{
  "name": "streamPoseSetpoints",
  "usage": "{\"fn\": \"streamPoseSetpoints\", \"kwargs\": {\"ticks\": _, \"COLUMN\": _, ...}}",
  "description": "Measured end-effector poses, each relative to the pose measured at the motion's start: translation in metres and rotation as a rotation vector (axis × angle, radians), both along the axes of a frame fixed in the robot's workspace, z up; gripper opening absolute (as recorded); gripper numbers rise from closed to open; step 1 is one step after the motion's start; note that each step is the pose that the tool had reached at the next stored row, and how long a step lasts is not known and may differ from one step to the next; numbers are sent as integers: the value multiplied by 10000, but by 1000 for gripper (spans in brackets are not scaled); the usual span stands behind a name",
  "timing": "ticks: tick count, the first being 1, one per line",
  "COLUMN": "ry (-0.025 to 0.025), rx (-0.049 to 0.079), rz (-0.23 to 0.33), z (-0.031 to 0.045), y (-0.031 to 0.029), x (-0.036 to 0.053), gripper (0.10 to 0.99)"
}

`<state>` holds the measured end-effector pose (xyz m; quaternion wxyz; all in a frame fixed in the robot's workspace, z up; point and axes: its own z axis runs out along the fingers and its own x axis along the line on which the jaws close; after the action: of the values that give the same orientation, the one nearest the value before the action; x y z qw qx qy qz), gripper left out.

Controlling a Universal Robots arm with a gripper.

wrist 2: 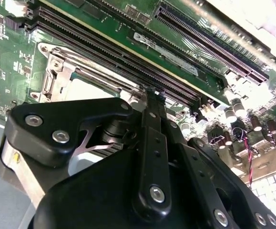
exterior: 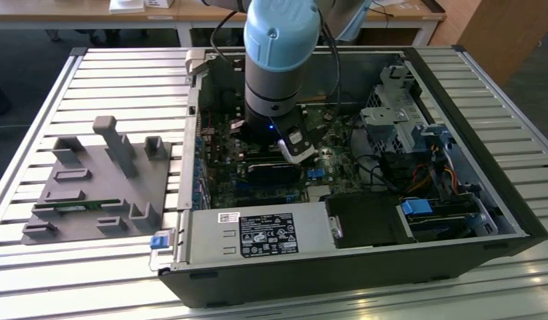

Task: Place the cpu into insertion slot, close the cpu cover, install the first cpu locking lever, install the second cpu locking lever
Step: 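Install the second cpu locking lever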

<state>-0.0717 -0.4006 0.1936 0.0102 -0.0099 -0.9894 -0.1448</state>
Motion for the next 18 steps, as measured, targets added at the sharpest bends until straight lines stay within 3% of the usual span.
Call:
{"fn": "streamPoseSetpoints", "kwargs": {"ticks": 9, "ry": -3, "rx": 146, "rz": -1, "z": -24, "y": 1, "x": -17, "gripper": 106}}
{"fn": "streamPoseSetpoints", "kwargs": {"ticks": 18, "ry": -3, "rx": 202, "rz": -1, "z": -46, "y": 1, "x": -29, "gripper": 106}}
